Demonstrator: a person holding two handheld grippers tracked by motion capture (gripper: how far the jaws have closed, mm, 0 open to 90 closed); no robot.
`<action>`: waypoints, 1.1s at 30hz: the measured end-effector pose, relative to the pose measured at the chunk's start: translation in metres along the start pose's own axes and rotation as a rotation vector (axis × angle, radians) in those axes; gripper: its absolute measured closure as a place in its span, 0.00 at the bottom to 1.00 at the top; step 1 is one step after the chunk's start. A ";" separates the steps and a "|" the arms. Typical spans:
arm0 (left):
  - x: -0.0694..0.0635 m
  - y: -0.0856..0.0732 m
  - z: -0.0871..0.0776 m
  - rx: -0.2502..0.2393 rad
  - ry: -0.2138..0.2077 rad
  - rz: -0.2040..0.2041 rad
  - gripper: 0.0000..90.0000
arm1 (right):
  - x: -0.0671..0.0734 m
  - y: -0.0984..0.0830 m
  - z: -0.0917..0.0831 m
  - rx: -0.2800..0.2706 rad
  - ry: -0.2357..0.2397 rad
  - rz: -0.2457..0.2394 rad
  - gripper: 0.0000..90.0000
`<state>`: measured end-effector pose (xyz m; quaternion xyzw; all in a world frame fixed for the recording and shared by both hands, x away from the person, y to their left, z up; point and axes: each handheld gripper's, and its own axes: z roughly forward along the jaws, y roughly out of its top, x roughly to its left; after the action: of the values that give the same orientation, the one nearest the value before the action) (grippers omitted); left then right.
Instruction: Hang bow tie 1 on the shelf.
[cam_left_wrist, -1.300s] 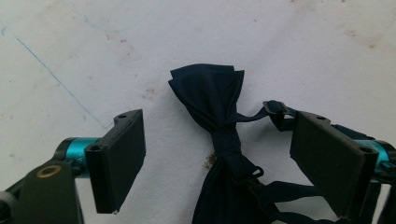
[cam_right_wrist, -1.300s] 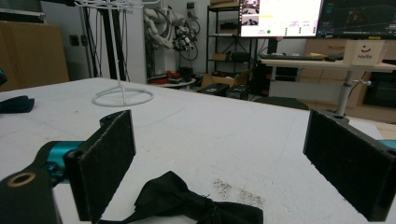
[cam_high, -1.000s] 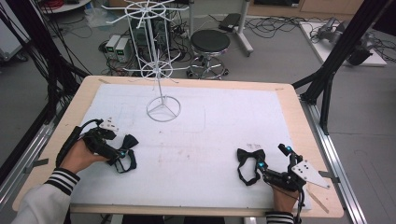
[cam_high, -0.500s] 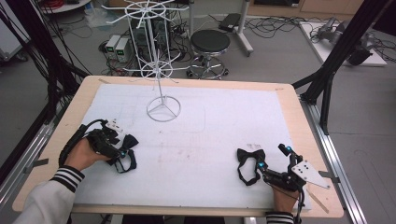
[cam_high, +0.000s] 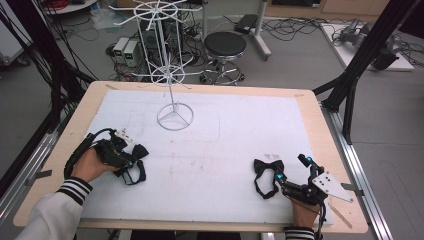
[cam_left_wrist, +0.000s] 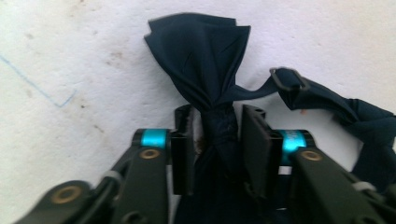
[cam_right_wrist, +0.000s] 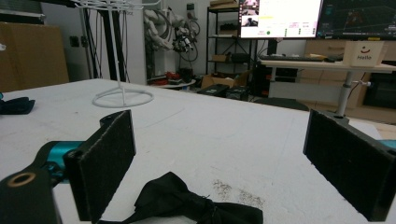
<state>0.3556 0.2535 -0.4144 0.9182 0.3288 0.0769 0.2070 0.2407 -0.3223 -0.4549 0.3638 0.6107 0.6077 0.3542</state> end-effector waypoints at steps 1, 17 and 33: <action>0.000 0.000 -0.001 0.003 0.005 0.004 0.81 | 0.000 0.000 0.000 0.001 0.001 0.001 0.09; 0.001 -0.002 -0.008 -0.064 -0.008 -0.003 0.82 | 0.000 0.000 0.000 -0.001 0.000 -0.001 0.09; 0.001 -0.004 -0.028 -0.249 0.010 0.019 0.82 | 0.000 0.000 0.000 0.001 0.000 0.000 0.09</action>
<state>0.3459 0.2660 -0.3908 0.8881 0.3090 0.1235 0.3171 0.2409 -0.3223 -0.4549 0.3639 0.6110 0.6074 0.3540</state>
